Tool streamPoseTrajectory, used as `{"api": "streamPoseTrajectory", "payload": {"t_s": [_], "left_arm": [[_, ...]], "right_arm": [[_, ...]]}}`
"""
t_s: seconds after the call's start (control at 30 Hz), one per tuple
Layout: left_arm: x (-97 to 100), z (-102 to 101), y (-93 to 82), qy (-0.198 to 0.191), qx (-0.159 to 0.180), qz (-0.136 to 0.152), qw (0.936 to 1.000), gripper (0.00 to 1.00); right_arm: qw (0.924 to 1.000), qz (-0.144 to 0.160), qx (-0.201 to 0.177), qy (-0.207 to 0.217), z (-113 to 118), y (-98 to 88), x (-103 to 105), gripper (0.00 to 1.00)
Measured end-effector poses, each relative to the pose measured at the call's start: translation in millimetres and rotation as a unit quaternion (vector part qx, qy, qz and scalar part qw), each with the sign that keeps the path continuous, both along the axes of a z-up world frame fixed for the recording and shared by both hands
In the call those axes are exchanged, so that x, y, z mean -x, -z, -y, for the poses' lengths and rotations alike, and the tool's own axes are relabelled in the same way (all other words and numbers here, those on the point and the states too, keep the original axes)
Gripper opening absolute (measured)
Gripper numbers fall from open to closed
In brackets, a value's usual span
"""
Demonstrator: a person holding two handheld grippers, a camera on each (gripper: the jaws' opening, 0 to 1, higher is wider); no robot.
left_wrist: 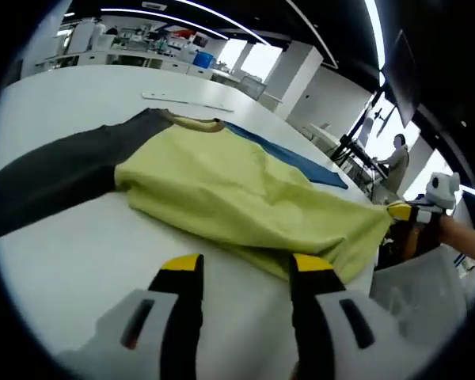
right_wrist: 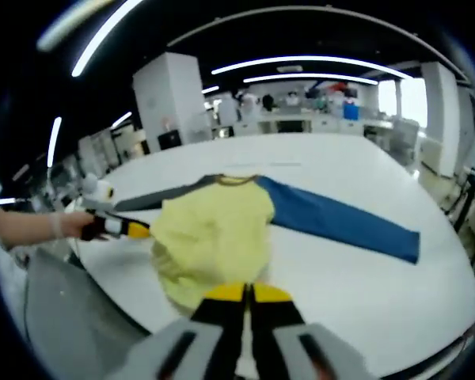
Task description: Fold the garment on the visible template until the final outline fits inside the template.
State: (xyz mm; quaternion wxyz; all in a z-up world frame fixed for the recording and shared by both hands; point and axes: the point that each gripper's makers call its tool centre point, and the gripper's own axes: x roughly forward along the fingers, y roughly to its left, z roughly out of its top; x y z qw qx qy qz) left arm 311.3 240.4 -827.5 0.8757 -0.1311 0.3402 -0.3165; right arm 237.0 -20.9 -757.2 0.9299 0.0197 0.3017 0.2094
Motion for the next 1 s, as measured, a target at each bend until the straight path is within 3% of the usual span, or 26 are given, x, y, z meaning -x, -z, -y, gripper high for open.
{"api": "streamPoseTrajectory", "payload": {"t_s": [0.17, 0.57, 0.77, 1.0], "left_arm": [[-6.0, 7, 1.2, -0.015, -0.001, -0.003, 0.9999, 0.33], [-5.7, 4, 11.8, -0.049, 0.008, -0.030, 0.9983, 0.03], [-3.3, 1, 12.7, -0.060, 0.017, -0.035, 0.9975, 0.00], [5.5, -4, -13.3, -0.067, 0.051, -0.023, 0.9962, 0.00]], "right_arm": [[1.0000, -0.001, -0.005, 0.004, 2, -0.8, 0, 0.00], [0.9999, -0.005, -0.013, 0.007, 2, 2.1, 0, 0.00], [0.9998, -0.011, -0.018, 0.007, 2, 4.3, 0, 0.00], [0.9997, -0.013, -0.019, 0.009, 1, 5.9, 1, 0.00]]}}
